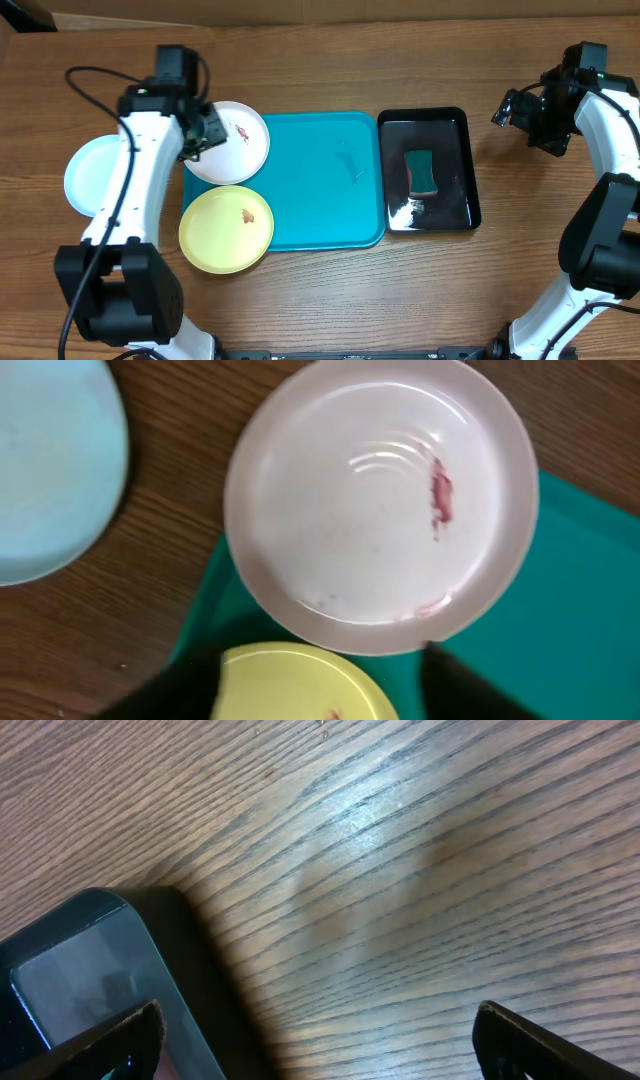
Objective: Clean dirty plates on tray and stack at the side
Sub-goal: 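Move the left gripper to the white plate rim, then grip the white plate rim with the left gripper and hold it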
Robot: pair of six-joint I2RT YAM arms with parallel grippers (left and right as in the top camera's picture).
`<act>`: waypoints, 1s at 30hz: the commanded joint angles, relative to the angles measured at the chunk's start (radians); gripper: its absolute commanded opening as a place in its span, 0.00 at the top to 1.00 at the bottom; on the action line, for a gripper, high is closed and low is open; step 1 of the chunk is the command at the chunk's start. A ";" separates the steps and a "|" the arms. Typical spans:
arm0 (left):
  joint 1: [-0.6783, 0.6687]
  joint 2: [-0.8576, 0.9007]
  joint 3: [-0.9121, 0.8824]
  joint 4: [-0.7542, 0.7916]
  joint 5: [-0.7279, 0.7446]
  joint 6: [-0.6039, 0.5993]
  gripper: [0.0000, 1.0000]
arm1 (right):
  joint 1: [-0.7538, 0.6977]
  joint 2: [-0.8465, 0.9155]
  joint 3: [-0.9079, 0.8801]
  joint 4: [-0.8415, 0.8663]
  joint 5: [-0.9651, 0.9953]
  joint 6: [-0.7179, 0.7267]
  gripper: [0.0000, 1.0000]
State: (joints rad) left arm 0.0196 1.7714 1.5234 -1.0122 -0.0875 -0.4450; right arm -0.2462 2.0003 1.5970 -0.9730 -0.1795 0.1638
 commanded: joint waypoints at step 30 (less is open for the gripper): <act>0.150 0.268 -0.047 0.205 0.034 0.109 0.54 | 0.004 -0.020 0.027 0.002 -0.004 0.005 0.00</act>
State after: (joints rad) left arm 0.1776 2.0018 1.4738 -0.8135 -0.0975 -0.3550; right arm -0.2462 2.0003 1.5970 -0.9730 -0.1795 0.1638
